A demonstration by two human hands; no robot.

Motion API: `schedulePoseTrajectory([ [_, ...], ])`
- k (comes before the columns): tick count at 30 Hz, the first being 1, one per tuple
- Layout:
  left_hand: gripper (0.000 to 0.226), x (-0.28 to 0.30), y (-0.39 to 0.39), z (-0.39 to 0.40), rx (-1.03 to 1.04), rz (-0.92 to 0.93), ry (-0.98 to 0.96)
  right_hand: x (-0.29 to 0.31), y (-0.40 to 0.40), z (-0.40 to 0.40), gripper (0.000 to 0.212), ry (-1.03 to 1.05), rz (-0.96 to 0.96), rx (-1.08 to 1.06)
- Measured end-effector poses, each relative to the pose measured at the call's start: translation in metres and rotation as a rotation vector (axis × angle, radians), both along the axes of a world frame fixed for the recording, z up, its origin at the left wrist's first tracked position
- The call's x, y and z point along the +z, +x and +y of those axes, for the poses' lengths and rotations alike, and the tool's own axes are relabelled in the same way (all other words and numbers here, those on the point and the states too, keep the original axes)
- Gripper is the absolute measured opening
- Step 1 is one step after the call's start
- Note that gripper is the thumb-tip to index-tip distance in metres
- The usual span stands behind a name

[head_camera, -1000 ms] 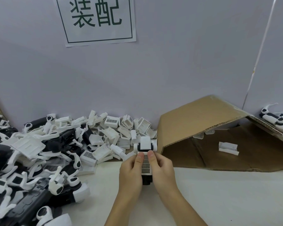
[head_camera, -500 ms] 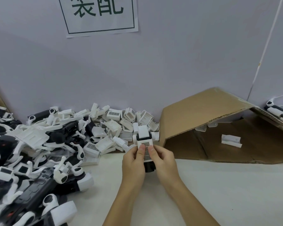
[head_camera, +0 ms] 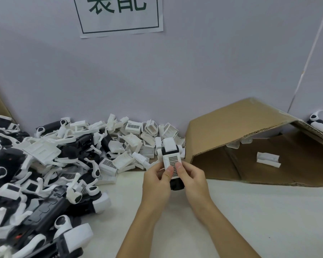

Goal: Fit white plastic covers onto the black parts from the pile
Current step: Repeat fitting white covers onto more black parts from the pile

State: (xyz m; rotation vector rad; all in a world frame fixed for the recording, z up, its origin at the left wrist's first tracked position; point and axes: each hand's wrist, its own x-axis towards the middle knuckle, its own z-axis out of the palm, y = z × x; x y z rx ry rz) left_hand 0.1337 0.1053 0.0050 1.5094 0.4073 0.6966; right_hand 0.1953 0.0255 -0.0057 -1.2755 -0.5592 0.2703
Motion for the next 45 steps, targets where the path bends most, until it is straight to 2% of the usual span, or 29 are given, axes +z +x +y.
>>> schedulePoseTrajectory([
  [6, 0.02, 0.0, -0.002, 0.004, -0.027, -0.012, -0.024, -0.005, 0.003, 0.0, 0.026, -0.046, -0.066, -0.065],
  [11, 0.02, 0.001, -0.003, 0.005, -0.134, -0.033, -0.094, -0.007, 0.003, 0.003, 0.025, -0.005, 0.008, -0.015],
  [14, 0.025, 0.001, -0.004, 0.006, -0.105, -0.027, -0.04, -0.008, 0.005, 0.002, 0.026, 0.019, 0.049, 0.039],
  [21, 0.031, 0.002, -0.004, 0.003, -0.033, -0.046, -0.083, -0.01, 0.007, 0.001, 0.023, -0.012, -0.014, 0.046],
  [24, 0.027, 0.003, -0.005, 0.005, -0.066, -0.067, -0.107, -0.008, 0.006, 0.002, 0.022, 0.035, 0.031, 0.061],
  [32, 0.03, 0.006, -0.01, 0.007, -0.168, -0.037, 0.049, -0.005, 0.011, -0.002, 0.037, 0.087, 0.16, -0.002],
  [36, 0.027, 0.002, -0.009, 0.01, -0.16, -0.005, -0.013, -0.006, 0.017, -0.008, 0.034, 0.064, 0.195, 0.025],
  [40, 0.029, 0.003, -0.009, 0.012, -0.129, -0.007, -0.121, -0.002, 0.008, -0.003, 0.029, 0.091, 0.103, 0.035],
  [44, 0.019, 0.003, -0.007, 0.016, -0.012, -0.057, -0.263, -0.004, 0.001, 0.0, 0.008, 0.03, -0.117, -0.148],
  [45, 0.016, 0.003, -0.005, 0.017, 0.036, -0.087, -0.325, -0.006, 0.0, 0.0, 0.018, -0.005, -0.189, -0.166],
])
